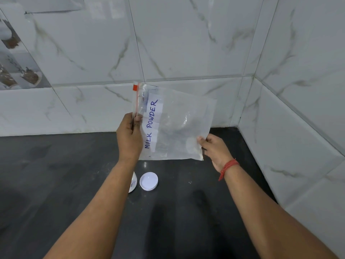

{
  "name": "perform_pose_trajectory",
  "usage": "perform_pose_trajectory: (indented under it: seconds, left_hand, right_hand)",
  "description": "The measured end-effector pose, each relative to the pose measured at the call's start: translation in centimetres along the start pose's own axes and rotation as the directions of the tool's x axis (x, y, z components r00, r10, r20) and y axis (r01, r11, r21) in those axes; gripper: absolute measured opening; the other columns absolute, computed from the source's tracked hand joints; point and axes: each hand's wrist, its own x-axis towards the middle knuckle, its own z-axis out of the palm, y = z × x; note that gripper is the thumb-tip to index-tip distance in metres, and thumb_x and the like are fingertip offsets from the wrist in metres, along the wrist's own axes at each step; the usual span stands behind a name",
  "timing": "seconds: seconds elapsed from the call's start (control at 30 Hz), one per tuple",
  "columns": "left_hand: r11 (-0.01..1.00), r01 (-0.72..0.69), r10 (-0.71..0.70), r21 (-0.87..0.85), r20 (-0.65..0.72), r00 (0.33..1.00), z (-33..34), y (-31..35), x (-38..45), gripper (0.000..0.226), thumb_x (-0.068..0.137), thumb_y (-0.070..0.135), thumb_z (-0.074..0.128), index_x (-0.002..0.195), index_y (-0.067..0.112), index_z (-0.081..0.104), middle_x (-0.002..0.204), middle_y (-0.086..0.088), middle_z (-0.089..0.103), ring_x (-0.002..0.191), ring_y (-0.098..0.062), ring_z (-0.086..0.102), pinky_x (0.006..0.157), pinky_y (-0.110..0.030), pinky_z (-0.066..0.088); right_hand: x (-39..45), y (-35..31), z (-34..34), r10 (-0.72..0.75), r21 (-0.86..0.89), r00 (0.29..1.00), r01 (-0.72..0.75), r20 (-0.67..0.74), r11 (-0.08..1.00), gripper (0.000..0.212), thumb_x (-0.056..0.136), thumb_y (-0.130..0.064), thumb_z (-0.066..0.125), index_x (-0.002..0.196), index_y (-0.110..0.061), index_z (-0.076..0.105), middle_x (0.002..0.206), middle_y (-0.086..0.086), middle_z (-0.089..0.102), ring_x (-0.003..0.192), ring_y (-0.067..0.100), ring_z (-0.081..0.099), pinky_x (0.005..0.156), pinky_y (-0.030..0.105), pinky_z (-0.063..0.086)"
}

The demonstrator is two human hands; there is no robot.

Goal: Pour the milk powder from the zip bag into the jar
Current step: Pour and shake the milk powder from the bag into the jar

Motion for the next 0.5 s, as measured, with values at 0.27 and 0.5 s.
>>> perform_pose_trajectory:
  seconds: [0.27,0.5]
  left_hand:
    - [0.999,0.05,-0.05,-0.003,-0.01,0.999,0.2,0.0,-0.4,0.022,0.106,0.026,0.05,0.084,0.029,0.057,0.076,0.009,0.061,0.069,-0.007,0.051,0.065,-0.031,0.046]
    - [0.998,0.051,-0.051,0.034,-0.009,0.999,-0.8,-0.4,-0.7,0.028,0.106,0.026,0.05,0.085,0.007,0.053,0.07,-0.004,0.049,0.064,-0.012,0.037,0.06,-0.033,0.035]
  right_hand:
    - [2.5,-2.3,-1.7,-0.101,-0.316,0.99,0.065,-0.1,0.947,0.045,0.097,-0.036,0.059,0.101,0.009,0.057,0.111,0.039,0.058,0.095,0.051,0.064,0.085,0.067,0.051]
    - [0.6,-9.3,-3.0,-0.438,-0.384,0.897,0.382,-0.066,0.84,0.016,0.091,-0.045,0.065,0.103,-0.034,0.068,0.101,-0.006,0.071,0.088,0.016,0.072,0.082,0.045,0.061]
